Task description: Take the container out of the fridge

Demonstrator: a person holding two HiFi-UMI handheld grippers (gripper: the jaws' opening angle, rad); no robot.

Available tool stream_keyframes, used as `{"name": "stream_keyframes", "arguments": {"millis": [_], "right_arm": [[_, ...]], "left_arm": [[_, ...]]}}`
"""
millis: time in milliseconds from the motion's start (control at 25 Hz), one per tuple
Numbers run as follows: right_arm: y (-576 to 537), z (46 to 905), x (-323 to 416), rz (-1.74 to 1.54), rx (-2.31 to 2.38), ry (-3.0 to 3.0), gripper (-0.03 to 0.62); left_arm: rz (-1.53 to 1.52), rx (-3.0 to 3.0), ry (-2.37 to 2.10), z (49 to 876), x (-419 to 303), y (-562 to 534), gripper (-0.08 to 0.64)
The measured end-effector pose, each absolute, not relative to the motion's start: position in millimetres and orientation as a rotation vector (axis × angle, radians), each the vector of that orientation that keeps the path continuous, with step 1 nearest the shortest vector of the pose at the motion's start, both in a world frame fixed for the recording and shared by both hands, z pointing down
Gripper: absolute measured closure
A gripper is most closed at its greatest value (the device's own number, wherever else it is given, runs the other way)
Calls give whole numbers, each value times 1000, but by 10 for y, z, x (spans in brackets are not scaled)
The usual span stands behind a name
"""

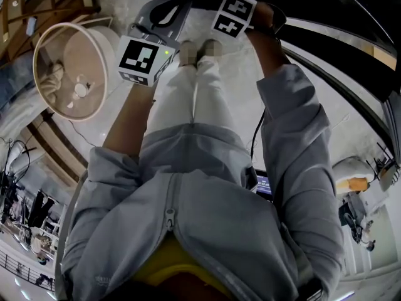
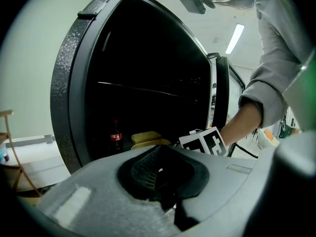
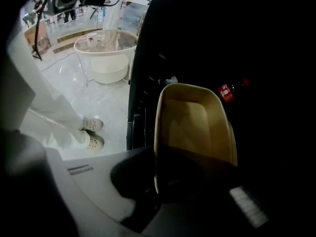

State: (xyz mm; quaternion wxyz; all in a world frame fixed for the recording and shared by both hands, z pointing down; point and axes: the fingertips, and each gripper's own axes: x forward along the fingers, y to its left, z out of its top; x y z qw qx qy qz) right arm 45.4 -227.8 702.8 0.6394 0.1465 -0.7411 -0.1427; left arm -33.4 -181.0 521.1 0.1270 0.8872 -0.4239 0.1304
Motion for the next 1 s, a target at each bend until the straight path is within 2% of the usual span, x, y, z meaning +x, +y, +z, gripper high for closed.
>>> {"name": "stream_keyframes", "arguments": {"millis": [280,720,1000], "right_arm": [[-1926,6720,299,-268,318,-1749,591],[-928,6157,201,52,453,-1906,591],[-718,5429,207,210,638,-2047,591]], "left_arm": [[372,2610,-1201,5053,-285,-1726,555],[381,2650,-1163,4697,-383,-1435,555],[333,2659,-1129,4368,-424,-1208,555]]}}
